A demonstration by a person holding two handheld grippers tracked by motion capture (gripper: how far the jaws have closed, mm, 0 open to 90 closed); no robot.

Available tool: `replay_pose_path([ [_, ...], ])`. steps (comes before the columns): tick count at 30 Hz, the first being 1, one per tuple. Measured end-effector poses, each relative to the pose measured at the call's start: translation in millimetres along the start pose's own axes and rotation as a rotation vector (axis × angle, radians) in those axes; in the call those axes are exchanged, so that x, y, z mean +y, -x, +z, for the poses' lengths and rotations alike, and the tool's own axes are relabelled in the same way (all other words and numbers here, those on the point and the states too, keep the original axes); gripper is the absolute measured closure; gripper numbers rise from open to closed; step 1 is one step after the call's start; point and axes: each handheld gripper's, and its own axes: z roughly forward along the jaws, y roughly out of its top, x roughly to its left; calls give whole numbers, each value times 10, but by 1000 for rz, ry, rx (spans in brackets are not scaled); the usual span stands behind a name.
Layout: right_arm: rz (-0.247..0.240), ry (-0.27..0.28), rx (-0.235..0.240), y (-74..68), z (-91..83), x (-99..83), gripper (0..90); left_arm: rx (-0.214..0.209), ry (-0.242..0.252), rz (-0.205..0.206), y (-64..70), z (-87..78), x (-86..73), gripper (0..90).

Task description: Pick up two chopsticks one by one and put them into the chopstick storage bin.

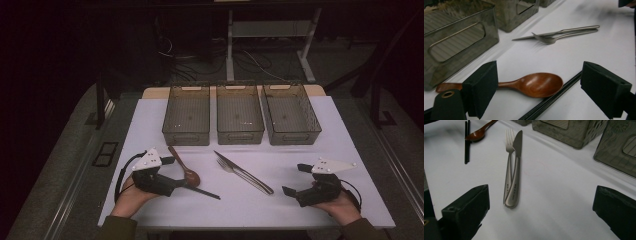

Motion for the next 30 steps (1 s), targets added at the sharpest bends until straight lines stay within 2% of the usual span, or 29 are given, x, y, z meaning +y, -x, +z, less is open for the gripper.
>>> replay_pose_path([
  [13, 3, -4, -1, -1, 8, -2, 12, 70, -42, -29, -179, -141, -135, 259],
  [19, 8, -9, -1, 4, 10, 0, 12, 109, -56, -57, -298, -268, -228, 378],
  [24, 7, -11, -1, 4, 10, 0, 12, 146, -70, -61, -360, -347, -278, 466],
  [25, 7, -11, -1, 5, 10, 0, 12, 156, -79, -65, -394, -376, -310, 518],
  [30, 11, -14, -1, 6, 14, 0, 12, 183, -104, -93, -460, -399, -374, 648],
])
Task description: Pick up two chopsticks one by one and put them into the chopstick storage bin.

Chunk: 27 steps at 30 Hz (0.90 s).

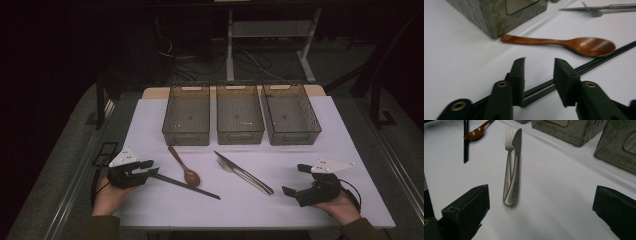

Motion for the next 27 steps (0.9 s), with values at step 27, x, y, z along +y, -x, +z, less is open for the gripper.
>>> replay_pose_path([
  [27, 4, -10, -5, 2, 10, -1, 12, 54, -146, -7, -133, 211, -39, 890],
])
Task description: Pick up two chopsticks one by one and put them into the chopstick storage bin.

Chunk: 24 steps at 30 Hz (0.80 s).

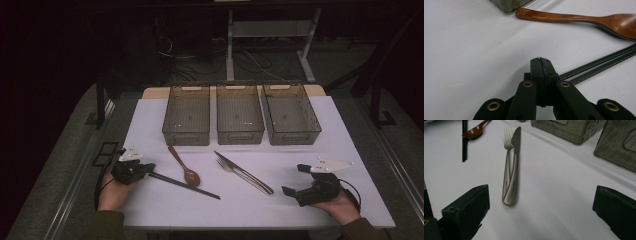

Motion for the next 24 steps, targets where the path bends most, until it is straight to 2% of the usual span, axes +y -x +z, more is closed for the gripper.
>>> replay_pose_path([
  [24, 1, 3, -5, 2, -22, 1, 12, -33, -35, 3, 53, -80, -54, 890],
])
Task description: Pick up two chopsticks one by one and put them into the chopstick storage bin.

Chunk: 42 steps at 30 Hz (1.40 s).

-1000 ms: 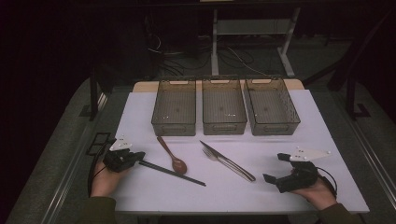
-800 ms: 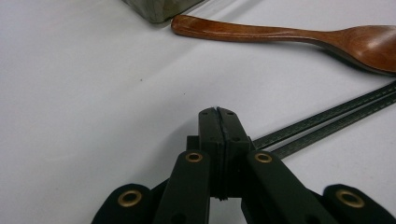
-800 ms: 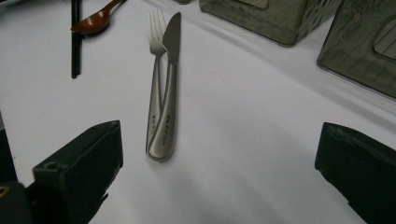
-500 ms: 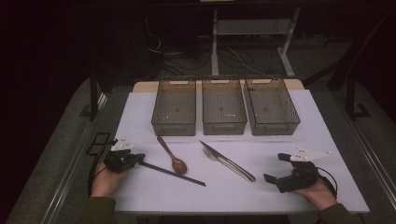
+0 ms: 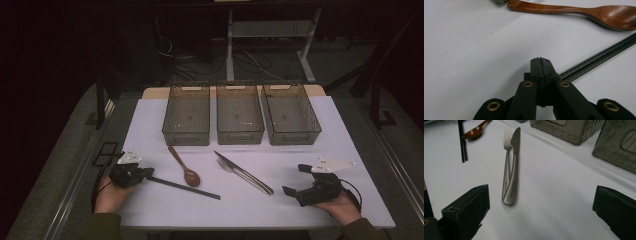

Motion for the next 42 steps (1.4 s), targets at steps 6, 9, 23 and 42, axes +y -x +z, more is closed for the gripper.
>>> replay_pose_path([
  [6, -1, -2, 1, -1, -1, 0, 12, -4, -5, 1, 23, -23, -18, 890],
  [9, -1, -2, 0, 0, -1, 0, 12, -8, -22, 13, 39, -53, -32, 891],
  [23, 1, -3, -1, -1, -6, -1, 12, -20, -53, 24, 113, -127, -79, 890],
  [42, 2, -4, -3, 4, 1, -1, 12, -103, 70, 75, 400, -190, 152, 728],
])
